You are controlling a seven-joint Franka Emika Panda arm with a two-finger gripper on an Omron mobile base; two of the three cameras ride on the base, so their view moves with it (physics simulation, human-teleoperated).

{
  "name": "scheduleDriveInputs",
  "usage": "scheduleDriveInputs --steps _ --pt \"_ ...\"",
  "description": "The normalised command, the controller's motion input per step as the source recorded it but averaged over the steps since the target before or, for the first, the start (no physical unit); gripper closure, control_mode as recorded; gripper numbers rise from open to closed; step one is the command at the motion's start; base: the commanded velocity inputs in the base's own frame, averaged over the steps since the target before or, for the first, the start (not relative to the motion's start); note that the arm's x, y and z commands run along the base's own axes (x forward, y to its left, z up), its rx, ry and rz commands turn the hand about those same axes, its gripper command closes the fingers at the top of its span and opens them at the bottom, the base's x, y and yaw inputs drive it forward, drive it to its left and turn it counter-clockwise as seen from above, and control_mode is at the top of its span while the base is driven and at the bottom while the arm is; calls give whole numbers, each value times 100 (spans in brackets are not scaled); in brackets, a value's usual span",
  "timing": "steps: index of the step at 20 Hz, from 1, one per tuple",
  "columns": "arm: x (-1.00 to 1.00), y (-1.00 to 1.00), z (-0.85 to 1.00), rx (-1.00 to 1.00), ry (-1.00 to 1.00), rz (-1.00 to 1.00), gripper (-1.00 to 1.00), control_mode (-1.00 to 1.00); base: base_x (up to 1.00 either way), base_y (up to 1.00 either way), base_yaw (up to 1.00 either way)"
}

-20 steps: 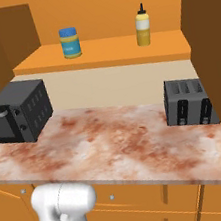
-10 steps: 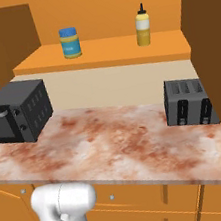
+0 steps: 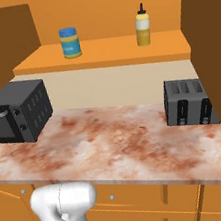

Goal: Move the mayonnaise and mustard from the cabinet to the dining counter.

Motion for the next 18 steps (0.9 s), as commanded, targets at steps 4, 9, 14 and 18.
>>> scheduleDriveInputs --steps 4,9,14,18 --pt "-99 -41 15 -2 0 0 100 -100 0 0 0" --pt "-93 -49 30 0 -2 0 100 -100 0 0 0" --pt "-20 -71 43 0 0 0 100 -100 0 0 0" --pt "5 -80 9 -1 0 -10 100 -100 0 0 0"
